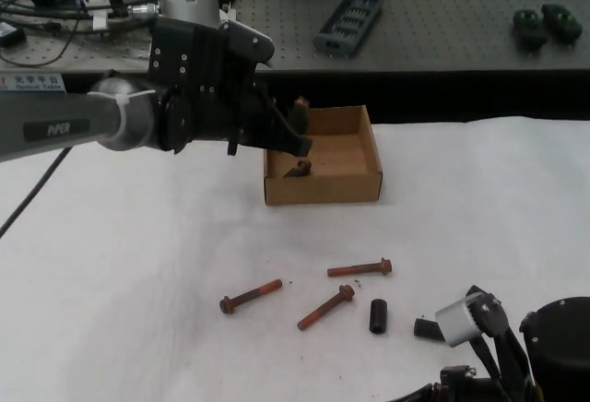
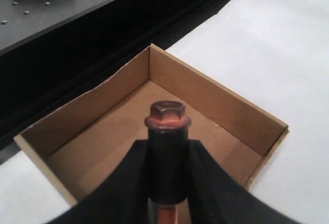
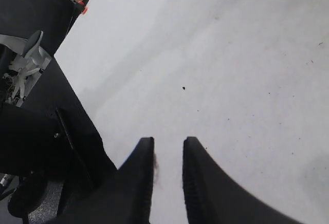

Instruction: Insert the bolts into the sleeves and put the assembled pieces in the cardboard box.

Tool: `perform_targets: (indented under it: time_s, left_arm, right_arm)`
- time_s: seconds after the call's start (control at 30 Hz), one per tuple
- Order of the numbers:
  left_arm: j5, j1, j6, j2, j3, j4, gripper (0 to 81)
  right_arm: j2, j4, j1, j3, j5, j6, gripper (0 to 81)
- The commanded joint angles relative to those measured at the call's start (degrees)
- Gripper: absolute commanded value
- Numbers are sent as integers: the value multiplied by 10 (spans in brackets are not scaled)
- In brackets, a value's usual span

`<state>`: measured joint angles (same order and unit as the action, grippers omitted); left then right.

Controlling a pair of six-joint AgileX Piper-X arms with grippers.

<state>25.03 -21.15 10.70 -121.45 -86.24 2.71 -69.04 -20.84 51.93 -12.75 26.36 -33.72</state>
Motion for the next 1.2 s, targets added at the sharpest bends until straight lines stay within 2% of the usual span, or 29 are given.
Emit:
perform_targets:
  time_s: [0.0,0.3,0.47,0.7,0.73,0.8,0.83,0.9,0.93,0.97,1.17]
  left_arm:
    - [-4,-6,8,1,-10,2,83]
    - [-4,-17,-1,-2,-10,-7,83]
    - [-39,-21,-1,-6,-10,-11,83]
    - [-47,-22,2,-16,-10,8,89]
    - [-47,-22,9,-16,-10,13,109]
    - [-47,-22,25,-16,-10,28,197]
    - [-47,-22,26,-16,-10,30,253]
    - [-49,-22,25,-14,-10,30,418]
    - [-53,-22,23,-13,-10,30,469]
    - [-55,-22,23,-10,-10,31,491]
    - [-64,-22,74,22,-10,95,461]
  right_arm:
    - [8,-1,3,0,0,0,167]
    - [8,-1,3,0,0,0,167]
    - [8,0,3,0,1,0,167]
    - [8,0,3,0,1,0,167]
    - [8,0,3,0,1,0,167]
    - [8,0,3,0,1,0,167]
    - [8,0,3,0,3,0,167]
    - [8,0,3,0,3,0,167]
    - [8,0,3,0,3,0,167]
    - [8,0,3,0,3,0,167]
    - [8,0,3,0,12,0,167]
